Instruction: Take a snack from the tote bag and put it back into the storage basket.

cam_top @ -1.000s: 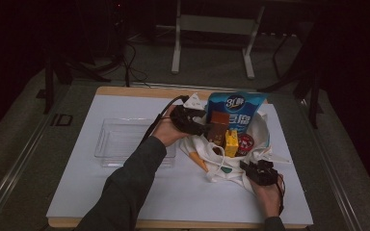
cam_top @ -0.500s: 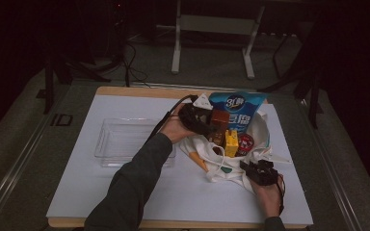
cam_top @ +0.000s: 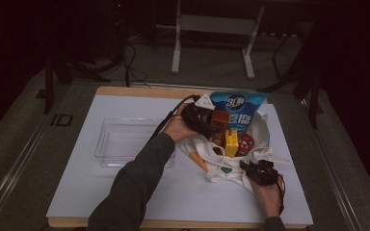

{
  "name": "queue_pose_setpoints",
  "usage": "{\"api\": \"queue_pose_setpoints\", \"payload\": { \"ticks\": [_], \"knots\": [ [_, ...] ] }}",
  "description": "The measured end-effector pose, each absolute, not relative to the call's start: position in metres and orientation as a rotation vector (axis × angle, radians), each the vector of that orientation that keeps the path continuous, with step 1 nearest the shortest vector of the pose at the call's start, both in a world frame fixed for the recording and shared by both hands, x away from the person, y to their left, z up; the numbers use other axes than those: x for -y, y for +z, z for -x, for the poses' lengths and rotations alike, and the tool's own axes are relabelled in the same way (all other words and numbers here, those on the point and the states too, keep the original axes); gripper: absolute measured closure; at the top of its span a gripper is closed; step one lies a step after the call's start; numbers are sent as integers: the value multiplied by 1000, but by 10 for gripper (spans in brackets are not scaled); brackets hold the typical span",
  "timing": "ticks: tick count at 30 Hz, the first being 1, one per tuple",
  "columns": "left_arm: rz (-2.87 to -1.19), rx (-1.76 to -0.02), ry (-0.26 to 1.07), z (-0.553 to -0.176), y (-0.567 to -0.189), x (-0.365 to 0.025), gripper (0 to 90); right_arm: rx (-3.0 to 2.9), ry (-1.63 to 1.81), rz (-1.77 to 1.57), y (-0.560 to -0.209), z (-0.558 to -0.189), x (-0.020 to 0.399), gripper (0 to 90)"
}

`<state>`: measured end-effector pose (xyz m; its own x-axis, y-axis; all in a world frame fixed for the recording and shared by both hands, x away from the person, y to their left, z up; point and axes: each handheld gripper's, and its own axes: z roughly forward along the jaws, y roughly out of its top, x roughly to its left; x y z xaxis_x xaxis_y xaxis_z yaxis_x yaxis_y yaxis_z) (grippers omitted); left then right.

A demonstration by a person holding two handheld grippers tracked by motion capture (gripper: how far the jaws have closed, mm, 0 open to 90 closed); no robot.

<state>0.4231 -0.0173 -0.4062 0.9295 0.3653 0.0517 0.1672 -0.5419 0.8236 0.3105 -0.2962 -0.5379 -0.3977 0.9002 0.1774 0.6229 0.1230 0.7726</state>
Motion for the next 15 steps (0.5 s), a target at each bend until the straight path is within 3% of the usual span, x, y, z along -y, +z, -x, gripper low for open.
{"api": "queue_pose_setpoints", "payload": {
  "ticks": [9, 15],
  "knots": [
    [-2152, -293, 217, -416, -402, 15, 337, -2073, 1162, -1486, -538, -310, 297, 735],
    [-2175, -273, 292, -413, -404, 22, 283, -2073, 1166, -1485, -538, -311, 297, 734]
  ]
}}
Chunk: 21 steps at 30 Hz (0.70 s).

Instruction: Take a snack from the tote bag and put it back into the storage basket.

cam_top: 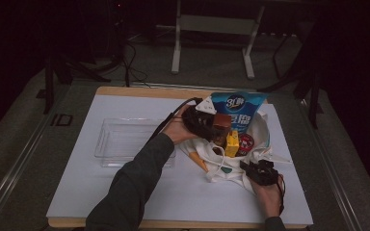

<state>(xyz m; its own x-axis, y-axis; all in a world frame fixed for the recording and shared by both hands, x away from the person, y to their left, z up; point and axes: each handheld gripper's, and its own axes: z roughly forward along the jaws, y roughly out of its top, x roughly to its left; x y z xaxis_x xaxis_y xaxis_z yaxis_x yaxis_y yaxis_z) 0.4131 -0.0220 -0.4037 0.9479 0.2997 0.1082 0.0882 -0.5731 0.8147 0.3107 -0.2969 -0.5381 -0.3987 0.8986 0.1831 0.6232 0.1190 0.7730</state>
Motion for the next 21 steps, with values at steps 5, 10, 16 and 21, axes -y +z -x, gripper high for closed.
{"api": "queue_pose_setpoints", "payload": {
  "ticks": [5, 10, 16, 21],
  "knots": [
    [-2164, -272, 290, -417, -403, 30, 257, -2074, 1168, -1488, -538, -311, 297, 733],
    [-2165, -261, 254, -418, -405, 34, 262, -2075, 1172, -1488, -538, -311, 298, 732],
    [-2181, -239, 244, -414, -402, 33, 354, -2075, 1176, -1487, -538, -311, 298, 731],
    [-2187, -233, 245, -411, -401, 35, 373, -2075, 1176, -1487, -538, -311, 298, 731]
  ]
}}
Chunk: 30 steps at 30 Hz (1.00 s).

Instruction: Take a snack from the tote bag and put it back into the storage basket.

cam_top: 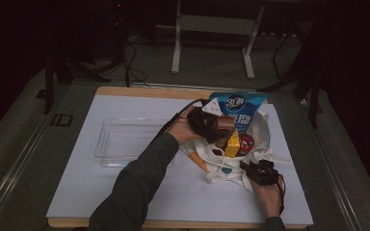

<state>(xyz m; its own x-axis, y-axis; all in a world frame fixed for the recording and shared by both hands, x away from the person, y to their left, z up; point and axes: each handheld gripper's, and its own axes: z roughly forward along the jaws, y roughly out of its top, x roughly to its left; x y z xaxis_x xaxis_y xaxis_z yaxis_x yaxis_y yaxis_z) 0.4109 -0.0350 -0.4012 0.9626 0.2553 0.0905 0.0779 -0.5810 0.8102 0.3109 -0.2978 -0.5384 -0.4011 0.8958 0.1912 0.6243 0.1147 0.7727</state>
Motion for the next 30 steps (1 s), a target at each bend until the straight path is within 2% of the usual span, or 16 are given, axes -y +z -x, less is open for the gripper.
{"api": "queue_pose_setpoints", "payload": {
  "ticks": [13, 22, 30],
  "knots": [
    [-2167, -210, 191, -418, -411, 44, 325, -2075, 1180, -1490, -538, -311, 298, 730],
    [-2137, -227, 192, -415, -417, 50, 382, -2076, 1183, -1491, -538, -311, 298, 730],
    [-2007, -309, 152, -415, -430, 46, 373, -2075, 1184, -1491, -539, -311, 299, 730]
  ]
}}
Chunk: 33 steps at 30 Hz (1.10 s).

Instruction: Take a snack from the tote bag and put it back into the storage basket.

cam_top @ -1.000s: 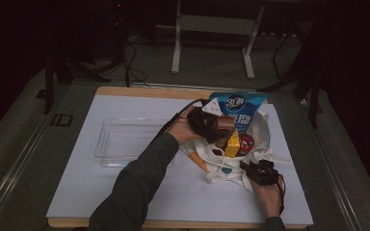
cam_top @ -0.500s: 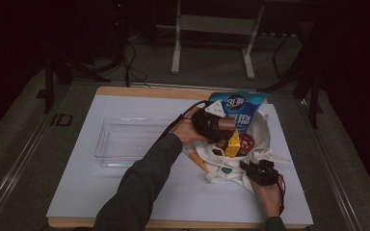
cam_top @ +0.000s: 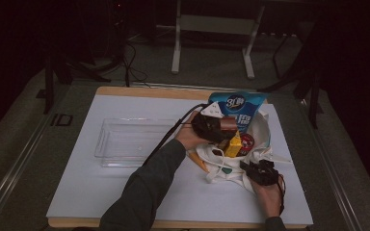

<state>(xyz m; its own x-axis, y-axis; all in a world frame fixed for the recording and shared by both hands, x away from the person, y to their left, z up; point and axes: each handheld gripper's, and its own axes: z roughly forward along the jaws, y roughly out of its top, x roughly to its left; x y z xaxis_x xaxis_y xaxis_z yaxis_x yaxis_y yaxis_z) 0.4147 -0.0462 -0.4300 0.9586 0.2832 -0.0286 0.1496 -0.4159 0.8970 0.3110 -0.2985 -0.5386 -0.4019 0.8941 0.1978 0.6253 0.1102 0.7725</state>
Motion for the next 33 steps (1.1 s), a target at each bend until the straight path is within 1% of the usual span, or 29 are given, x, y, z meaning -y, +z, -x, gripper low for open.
{"api": "queue_pose_setpoints", "payload": {
  "ticks": [7, 14, 27, 33],
  "knots": [
    [-1973, -328, 167, -413, -432, 49, 370, -2075, 1191, -1494, -539, -311, 299, 730],
    [-2001, -312, 197, -410, -428, 48, 405, -2075, 1191, -1493, -539, -311, 299, 729],
    [-2046, -303, 226, -408, -420, 42, 422, -2074, 1193, -1490, -539, -311, 299, 730],
    [-2036, -317, 243, -406, -415, 37, 428, -2074, 1192, -1489, -539, -311, 299, 729]
  ]
}}
